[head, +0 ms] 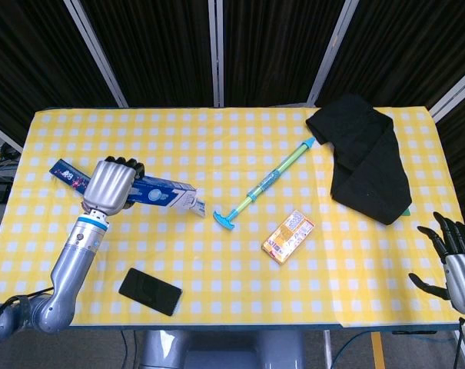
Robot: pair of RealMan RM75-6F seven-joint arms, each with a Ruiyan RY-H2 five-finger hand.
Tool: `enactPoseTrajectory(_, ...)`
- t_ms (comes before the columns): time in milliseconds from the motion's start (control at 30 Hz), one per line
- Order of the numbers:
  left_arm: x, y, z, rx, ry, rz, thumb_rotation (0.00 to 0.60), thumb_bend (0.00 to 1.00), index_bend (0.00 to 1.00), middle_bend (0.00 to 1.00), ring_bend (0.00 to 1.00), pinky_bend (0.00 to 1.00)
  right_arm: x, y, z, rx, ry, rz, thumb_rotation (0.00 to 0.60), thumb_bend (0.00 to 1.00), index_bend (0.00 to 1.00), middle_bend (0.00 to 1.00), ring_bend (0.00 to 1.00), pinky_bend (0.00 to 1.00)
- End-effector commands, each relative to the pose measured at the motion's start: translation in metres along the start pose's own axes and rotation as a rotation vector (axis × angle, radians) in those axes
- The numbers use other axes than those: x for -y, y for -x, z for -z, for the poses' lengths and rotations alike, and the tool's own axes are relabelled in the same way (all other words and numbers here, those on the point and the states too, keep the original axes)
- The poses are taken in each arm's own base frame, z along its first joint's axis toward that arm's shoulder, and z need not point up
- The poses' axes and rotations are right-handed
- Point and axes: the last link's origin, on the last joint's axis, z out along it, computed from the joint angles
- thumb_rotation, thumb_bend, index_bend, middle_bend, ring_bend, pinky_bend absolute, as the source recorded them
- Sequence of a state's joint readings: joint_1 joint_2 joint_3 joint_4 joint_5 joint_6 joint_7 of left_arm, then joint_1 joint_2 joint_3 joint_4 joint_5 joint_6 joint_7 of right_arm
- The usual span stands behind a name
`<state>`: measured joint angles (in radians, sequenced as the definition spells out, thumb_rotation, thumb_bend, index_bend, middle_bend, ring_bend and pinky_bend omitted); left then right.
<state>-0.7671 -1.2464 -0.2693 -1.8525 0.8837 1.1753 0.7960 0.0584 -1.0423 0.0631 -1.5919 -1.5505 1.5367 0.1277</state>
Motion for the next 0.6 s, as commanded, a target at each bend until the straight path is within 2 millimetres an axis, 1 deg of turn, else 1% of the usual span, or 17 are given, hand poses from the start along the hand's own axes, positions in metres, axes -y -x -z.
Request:
enactPoseTrajectory(33, -0.002, -0.028, -0.002, -0.075, 0.005, 0.013, 0.6, 0.29, 0.61, 0.4, 0.39, 0.4, 0.0, 0.0, 0.0, 0.0, 0.0, -0.001, 0.6, 0.03, 0.23, 0.0, 0.0, 0.0)
enactPoseTrajectory(233, -0.001, -0.061, 0.004, -0.15, 0.015, 0.016, 0.6, 0.29, 0.61, 0.4, 0.39, 0.4, 0.0, -0.001, 0.0, -0.001, -0.002, -0.002, 0.6, 0.03, 0.23, 0.0, 0.0, 0.0)
enactPoseTrajectory(600, 0.01, -0.097, 0.021, -0.243, 0.014, 0.04, 0.6, 0.29, 0.61, 0.4, 0.39, 0.4, 0.002, 0.0, 0.001, 0.003, -0.005, 0.0, 0.6, 0.03, 0.23, 0.0, 0.0, 0.0)
